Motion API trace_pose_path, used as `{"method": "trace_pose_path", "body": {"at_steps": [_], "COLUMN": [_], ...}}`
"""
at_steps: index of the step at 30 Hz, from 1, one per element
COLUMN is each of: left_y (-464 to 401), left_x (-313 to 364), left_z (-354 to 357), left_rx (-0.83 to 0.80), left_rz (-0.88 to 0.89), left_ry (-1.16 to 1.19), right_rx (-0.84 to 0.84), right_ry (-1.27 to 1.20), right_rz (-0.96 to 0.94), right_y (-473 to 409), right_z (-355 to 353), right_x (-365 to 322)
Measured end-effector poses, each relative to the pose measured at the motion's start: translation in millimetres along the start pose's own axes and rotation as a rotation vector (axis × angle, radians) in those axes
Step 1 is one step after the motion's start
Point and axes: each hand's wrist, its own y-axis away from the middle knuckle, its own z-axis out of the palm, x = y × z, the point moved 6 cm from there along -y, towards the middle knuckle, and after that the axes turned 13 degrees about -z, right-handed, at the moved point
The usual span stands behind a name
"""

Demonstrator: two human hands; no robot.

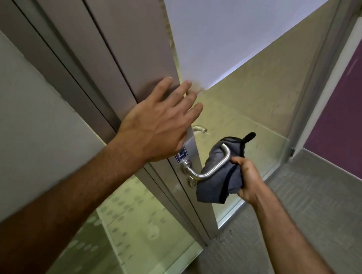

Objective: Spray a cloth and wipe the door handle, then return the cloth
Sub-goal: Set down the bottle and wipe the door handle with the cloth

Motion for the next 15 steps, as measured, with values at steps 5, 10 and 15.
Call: {"method": "trace_pose_path", "body": {"at_steps": [5,10,15], "left_y": [1,3,4], "left_x": [0,0,0], "left_z": [3,4,3], "left_rx": [-0.007,-0.009,0.012], "left_rz": [-0.001,0.002,0.018], "left_ry": [0.026,0.043,0.066], "right_rx": [-0.08,-0.073,-0.013], "right_ry": [-0.243,-0.227,-0.15], "right_rz": [0.123,0.078,0.078], "right_y": [34,50,68], "right_z": [36,29,5], "right_x": [66,50,26]}}
